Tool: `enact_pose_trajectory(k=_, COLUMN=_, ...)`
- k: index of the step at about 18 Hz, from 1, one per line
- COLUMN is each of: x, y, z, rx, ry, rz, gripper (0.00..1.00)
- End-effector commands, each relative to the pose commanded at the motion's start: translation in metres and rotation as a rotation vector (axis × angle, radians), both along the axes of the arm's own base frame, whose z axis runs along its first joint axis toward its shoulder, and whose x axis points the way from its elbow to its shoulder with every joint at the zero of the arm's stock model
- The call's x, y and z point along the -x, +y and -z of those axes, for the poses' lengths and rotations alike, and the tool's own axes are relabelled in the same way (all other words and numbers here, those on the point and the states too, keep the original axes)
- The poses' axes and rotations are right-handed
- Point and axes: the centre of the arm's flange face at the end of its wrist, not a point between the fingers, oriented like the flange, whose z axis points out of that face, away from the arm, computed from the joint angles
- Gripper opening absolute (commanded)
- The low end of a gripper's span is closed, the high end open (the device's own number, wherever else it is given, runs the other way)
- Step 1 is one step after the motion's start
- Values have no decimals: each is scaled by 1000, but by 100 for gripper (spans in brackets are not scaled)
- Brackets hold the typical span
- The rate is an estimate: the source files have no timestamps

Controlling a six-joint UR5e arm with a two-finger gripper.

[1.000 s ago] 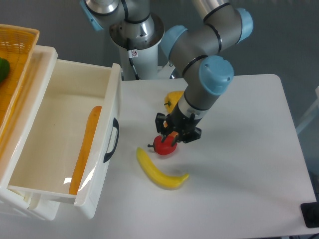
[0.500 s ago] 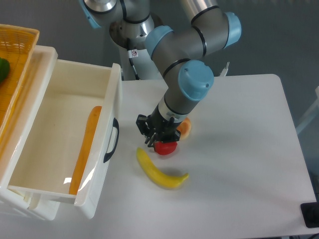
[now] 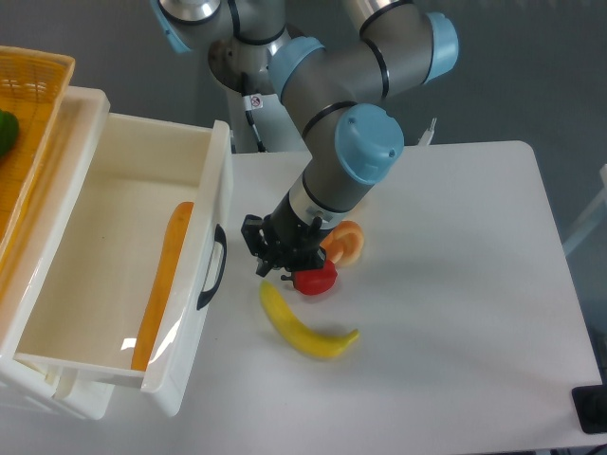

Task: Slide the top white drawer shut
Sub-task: 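Lower the gripper and carry it over the fruit to the drawer front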

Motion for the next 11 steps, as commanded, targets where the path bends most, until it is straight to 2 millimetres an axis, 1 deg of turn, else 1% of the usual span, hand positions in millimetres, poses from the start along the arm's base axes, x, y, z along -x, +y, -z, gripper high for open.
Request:
enact_pose_trajectory(k=3, x=-1, y=2, z=0, rx=-12, ry=-11, rz=-3, gripper=10)
enact_pose_trajectory(k=5, x=-7, y=6, z=-1, rx=-12, ry=-11, rz=7, gripper=10)
enact_pose_trajectory(k=11, x=-16, y=12, z=-1, rx=-16, ry=-23, rz=7, gripper=10)
